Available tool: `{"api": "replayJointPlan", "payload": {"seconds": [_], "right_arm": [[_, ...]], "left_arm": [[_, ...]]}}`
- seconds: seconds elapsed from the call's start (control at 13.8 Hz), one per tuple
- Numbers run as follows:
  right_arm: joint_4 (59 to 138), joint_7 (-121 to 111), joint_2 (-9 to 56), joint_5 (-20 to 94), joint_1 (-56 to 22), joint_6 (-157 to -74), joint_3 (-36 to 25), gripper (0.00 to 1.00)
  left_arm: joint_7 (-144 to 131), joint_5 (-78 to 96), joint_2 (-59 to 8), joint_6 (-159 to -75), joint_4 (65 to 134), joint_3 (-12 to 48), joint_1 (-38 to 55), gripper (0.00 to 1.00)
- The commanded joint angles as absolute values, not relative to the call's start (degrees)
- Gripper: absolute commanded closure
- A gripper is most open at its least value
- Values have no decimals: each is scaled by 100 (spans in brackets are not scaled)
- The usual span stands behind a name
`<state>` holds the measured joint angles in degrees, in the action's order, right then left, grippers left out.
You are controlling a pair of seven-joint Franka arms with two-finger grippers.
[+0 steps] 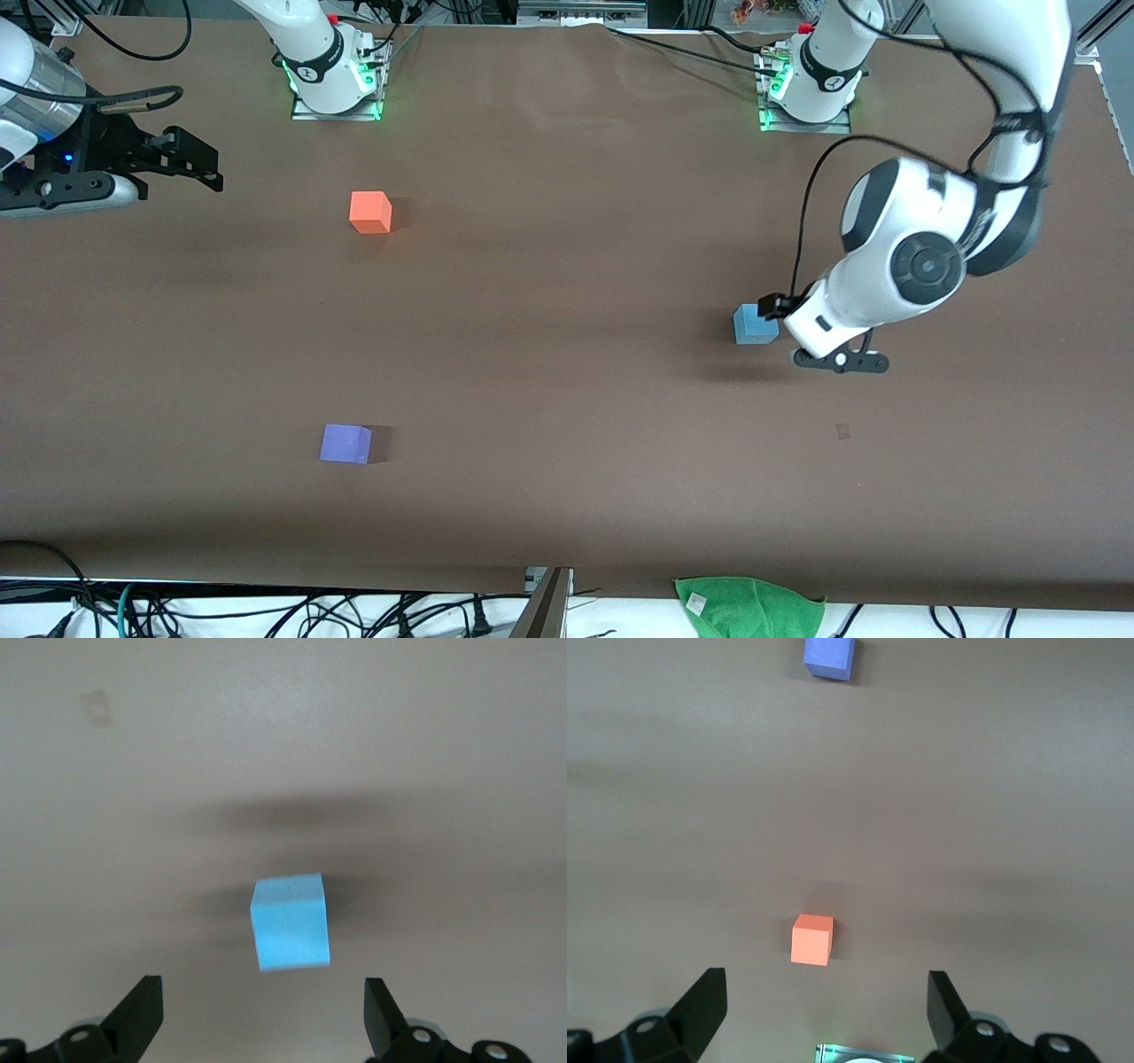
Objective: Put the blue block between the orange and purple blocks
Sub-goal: 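Reach the left gripper down over the light blue block and grasp it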
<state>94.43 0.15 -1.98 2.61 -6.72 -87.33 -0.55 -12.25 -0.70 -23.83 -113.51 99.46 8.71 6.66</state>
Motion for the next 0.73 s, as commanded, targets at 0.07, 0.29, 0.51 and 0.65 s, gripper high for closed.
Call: {"api": "replayJointPlan", "payload": {"seconds": [0.07, 0.29, 0.51, 0.65], "right_arm": [[9519, -17, -237, 176, -580, -8807, 27, 0], [9519, -35, -176, 176, -580, -8859, 26, 0], [9519, -26, -123, 176, -580, -8877, 35, 0], [9519, -26, -97, 176, -580, -8877, 35, 0]], "left_arm": [[-1292, -141, -2364, -12425, 10817, 853, 712, 0], [-1432, -141, -2460, -13077, 11258, 853, 729, 0], [-1450, -385, -2653, -13140, 11320, 852, 791, 0], [-1668, -413, -2786, -13253, 11312, 861, 835, 0]]}}
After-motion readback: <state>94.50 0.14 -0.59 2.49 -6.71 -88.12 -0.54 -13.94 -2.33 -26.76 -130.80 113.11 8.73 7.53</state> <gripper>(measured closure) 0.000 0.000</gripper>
